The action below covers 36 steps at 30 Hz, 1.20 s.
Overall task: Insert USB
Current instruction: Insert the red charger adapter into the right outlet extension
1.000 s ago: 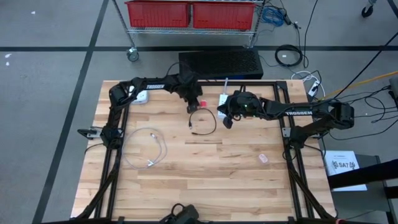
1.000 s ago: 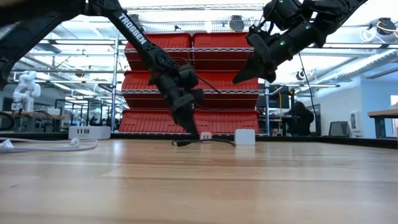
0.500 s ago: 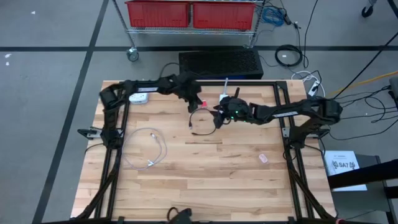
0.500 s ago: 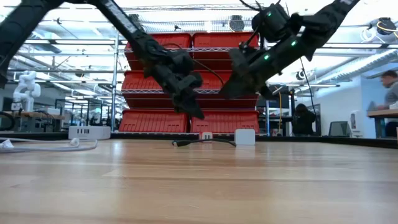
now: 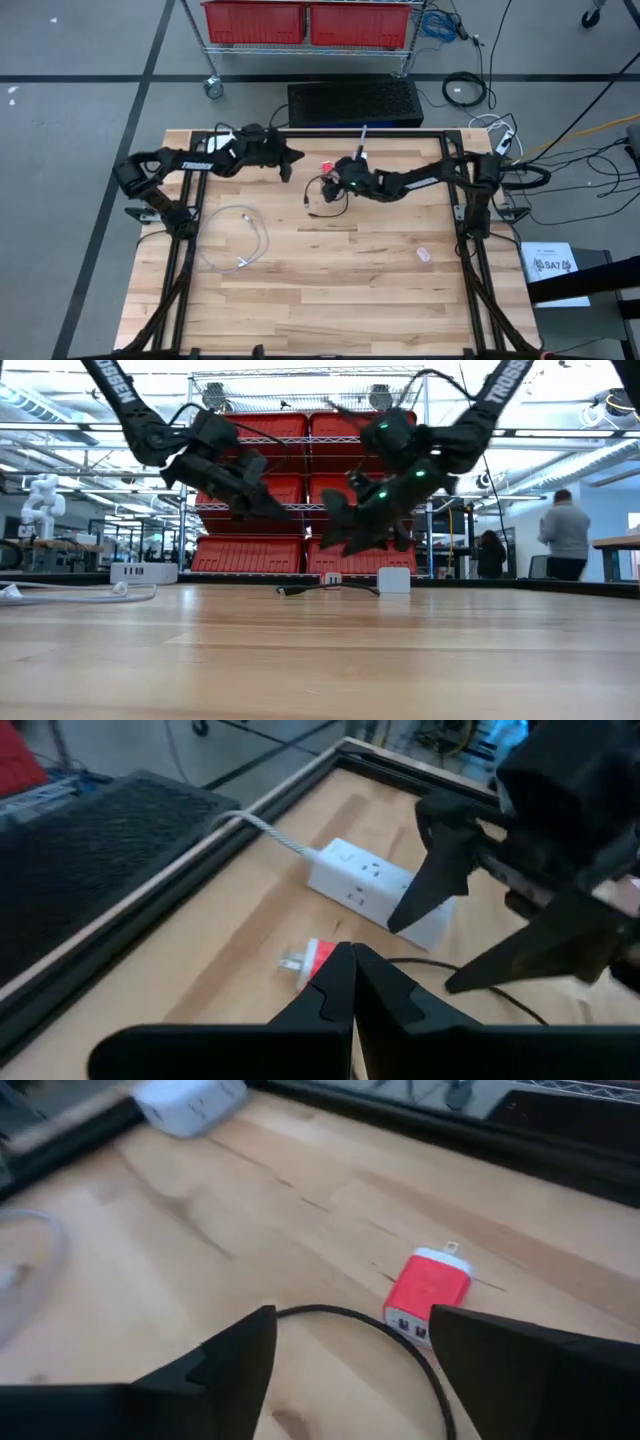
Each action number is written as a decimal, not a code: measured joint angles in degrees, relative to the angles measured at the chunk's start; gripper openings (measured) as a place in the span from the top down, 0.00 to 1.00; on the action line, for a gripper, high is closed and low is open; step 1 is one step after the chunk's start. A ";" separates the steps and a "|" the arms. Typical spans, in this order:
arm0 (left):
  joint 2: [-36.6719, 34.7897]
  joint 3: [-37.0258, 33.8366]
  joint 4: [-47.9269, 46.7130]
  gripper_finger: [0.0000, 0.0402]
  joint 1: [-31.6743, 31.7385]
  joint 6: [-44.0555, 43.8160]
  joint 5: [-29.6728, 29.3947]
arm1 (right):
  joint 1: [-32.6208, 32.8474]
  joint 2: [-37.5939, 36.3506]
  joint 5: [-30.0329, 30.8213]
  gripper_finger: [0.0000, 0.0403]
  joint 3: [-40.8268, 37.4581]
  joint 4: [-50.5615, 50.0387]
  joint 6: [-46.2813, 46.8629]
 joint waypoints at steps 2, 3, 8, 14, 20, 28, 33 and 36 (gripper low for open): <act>-0.87 -1.20 -0.10 0.98 0.01 -0.01 -0.13 | -0.30 2.02 2.80 0.34 4.10 -4.48 -0.73; -1.10 -1.51 -0.12 0.98 0.01 -0.01 -0.15 | -0.55 2.96 3.75 0.33 6.30 -7.09 -0.98; -1.14 -1.67 -0.29 0.98 -0.01 0.03 -0.15 | -2.33 8.29 5.00 0.33 16.23 -19.91 -0.87; -1.14 -1.67 -0.15 0.98 0.04 0.83 -0.18 | -4.05 12.13 4.28 0.33 19.50 -24.69 2.27; -1.14 -1.67 -0.13 0.98 0.04 1.61 -0.11 | -4.92 11.82 1.47 0.52 19.52 -25.30 -1.18; -1.14 -1.67 -0.19 0.98 0.06 1.65 1.01 | -4.98 7.16 -3.70 0.73 19.50 -28.64 -9.40; -1.14 -1.67 -0.21 0.98 0.06 2.33 5.46 | -4.72 -0.34 -13.45 0.73 19.52 -36.49 -16.49; -1.14 -1.64 -0.16 0.98 -0.01 3.60 10.23 | -4.01 -4.48 -18.35 0.73 19.52 -38.68 -20.28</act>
